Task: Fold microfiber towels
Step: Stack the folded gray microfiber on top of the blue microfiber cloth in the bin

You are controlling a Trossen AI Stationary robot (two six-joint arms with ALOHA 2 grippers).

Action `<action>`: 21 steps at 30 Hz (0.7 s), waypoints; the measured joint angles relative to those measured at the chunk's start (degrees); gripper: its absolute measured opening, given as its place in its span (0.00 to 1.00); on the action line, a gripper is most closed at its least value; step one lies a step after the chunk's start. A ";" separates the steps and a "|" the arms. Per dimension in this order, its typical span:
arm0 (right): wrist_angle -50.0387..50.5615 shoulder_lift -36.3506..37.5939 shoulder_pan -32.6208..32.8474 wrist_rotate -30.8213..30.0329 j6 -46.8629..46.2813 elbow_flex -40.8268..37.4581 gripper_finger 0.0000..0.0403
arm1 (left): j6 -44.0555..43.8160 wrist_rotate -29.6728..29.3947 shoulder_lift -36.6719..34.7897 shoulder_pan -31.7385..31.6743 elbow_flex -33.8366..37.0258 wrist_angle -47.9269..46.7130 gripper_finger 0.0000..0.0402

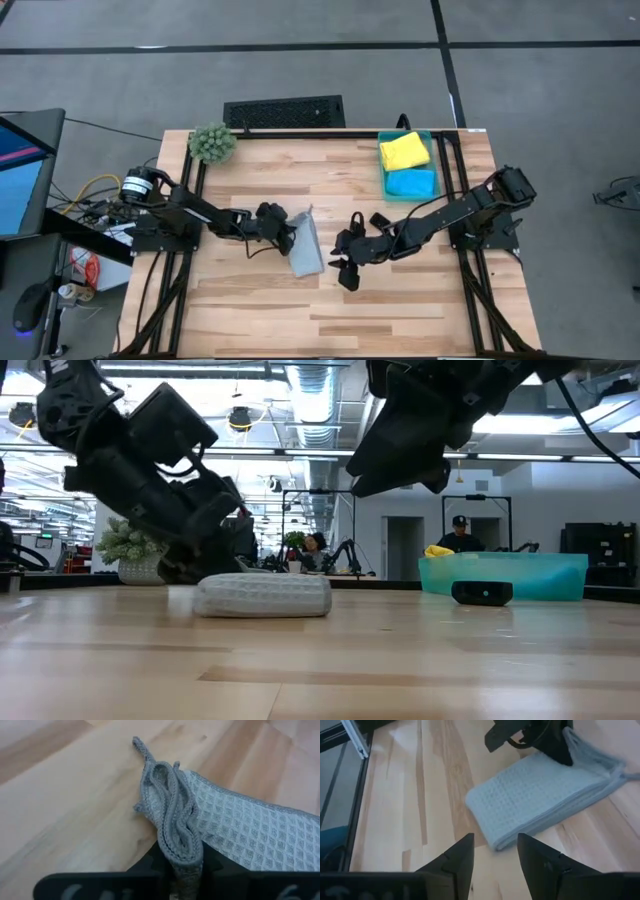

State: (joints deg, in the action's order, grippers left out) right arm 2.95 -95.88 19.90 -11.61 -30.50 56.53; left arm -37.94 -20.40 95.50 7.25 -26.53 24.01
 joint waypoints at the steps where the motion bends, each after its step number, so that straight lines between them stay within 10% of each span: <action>1: -0.05 0.00 0.43 -0.65 0.00 0.00 0.43 | 0.67 0.62 -0.34 -0.02 -0.63 -0.74 0.05; 21: -2.12 0.00 8.84 -13.58 -0.55 0.02 0.43 | 2.31 -6.87 -7.10 11.42 -7.08 -11.38 0.05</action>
State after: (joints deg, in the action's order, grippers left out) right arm 0.83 -95.88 28.75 -25.19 -31.05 56.55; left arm -35.64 -27.27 88.40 18.67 -33.61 12.63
